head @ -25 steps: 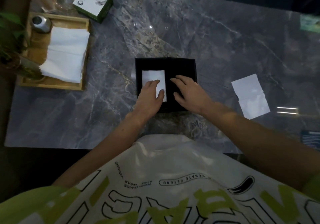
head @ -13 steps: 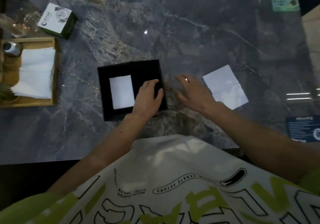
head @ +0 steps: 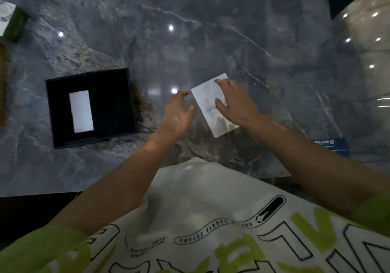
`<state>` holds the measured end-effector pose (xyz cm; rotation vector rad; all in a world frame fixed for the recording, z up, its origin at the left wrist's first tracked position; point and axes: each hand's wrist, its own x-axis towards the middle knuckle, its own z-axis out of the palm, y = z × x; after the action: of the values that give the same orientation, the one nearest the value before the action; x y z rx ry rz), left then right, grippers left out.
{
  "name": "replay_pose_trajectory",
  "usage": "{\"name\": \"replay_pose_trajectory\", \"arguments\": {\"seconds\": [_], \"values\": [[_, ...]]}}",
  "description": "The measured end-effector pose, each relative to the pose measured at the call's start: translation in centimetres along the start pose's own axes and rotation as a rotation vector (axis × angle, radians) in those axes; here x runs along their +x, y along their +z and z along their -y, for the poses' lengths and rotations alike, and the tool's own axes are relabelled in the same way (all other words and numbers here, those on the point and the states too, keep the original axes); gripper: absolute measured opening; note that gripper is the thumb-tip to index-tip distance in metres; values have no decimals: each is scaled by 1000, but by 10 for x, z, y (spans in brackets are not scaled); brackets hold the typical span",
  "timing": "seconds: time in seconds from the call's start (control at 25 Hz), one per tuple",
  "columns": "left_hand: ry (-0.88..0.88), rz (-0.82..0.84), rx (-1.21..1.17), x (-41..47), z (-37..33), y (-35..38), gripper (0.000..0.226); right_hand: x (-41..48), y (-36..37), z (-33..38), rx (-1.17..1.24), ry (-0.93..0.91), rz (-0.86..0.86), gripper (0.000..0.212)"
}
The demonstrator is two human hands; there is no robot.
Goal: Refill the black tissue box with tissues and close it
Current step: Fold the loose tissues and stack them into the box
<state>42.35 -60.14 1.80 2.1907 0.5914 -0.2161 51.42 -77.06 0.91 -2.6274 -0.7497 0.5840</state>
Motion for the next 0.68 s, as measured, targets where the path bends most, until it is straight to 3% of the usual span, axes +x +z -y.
{"name": "replay_pose_trajectory", "arguments": {"seconds": [0.68], "values": [[-428,72,-226,21,-16,77,52,6,4,-69,215,196,85,46]]}}
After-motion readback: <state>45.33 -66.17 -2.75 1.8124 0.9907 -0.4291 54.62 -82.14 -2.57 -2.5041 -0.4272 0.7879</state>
